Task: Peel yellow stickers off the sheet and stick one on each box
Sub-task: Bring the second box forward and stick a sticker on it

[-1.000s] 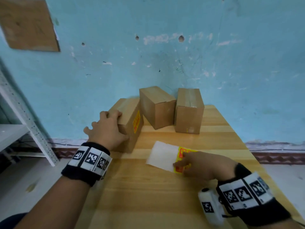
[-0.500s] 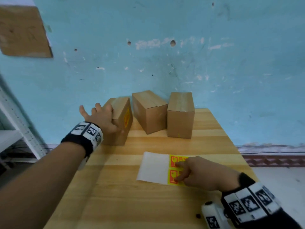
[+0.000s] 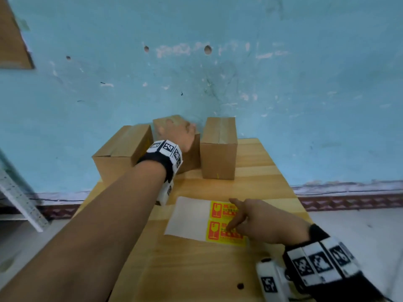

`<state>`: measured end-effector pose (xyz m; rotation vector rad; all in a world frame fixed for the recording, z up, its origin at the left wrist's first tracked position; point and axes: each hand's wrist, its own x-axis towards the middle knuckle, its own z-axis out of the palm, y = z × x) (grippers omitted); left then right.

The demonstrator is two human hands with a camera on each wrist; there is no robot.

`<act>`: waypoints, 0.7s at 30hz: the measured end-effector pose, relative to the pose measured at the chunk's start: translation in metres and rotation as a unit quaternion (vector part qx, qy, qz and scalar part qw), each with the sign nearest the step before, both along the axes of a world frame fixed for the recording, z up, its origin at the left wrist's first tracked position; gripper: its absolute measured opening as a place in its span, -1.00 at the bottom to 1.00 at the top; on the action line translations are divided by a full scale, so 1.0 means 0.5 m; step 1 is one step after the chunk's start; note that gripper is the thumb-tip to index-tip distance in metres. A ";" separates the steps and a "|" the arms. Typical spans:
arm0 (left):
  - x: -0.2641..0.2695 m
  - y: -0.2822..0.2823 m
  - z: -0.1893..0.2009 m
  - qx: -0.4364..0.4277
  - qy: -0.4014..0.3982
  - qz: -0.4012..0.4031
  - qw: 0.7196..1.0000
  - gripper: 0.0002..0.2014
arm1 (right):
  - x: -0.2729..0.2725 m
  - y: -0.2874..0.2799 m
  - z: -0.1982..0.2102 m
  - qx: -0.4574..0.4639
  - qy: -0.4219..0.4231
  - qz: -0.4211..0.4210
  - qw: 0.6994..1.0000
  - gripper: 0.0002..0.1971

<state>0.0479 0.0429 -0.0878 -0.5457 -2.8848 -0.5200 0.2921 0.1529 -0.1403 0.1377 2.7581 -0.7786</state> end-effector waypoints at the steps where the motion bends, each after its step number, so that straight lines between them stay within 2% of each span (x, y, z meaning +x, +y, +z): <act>1: -0.010 0.009 0.003 -0.026 -0.012 0.022 0.999 -0.39 | 0.000 0.002 -0.004 -0.003 -0.002 -0.002 1.000 -0.66; 4: -0.026 0.019 0.016 -0.040 -0.019 0.076 0.996 -0.17 | 0.003 0.007 -0.014 -0.008 -0.015 -0.014 1.000 -0.66; 6: -0.013 0.017 0.024 -0.014 -0.047 0.086 0.995 -0.06 | 0.001 0.007 -0.016 -0.012 -0.019 -0.016 1.000 -0.66; 11: 0.005 -0.003 0.010 0.039 -0.101 0.056 0.993 -0.08 | -0.005 0.002 -0.009 0.012 -0.026 -0.003 1.000 -0.63; 14: 0.006 -0.033 0.003 0.119 -0.063 0.047 0.990 -0.22 | -0.002 0.001 -0.012 0.025 -0.031 -0.004 0.999 -0.60; 17: 0.023 -0.071 0.011 0.174 -0.006 0.030 0.984 -0.22 | 0.000 -0.002 -0.015 0.044 -0.023 -0.022 0.998 -0.50; 21: 0.069 -0.131 0.038 0.196 0.074 -0.003 0.978 -0.35 | -0.001 -0.008 -0.003 0.044 0.012 -0.023 0.999 -0.50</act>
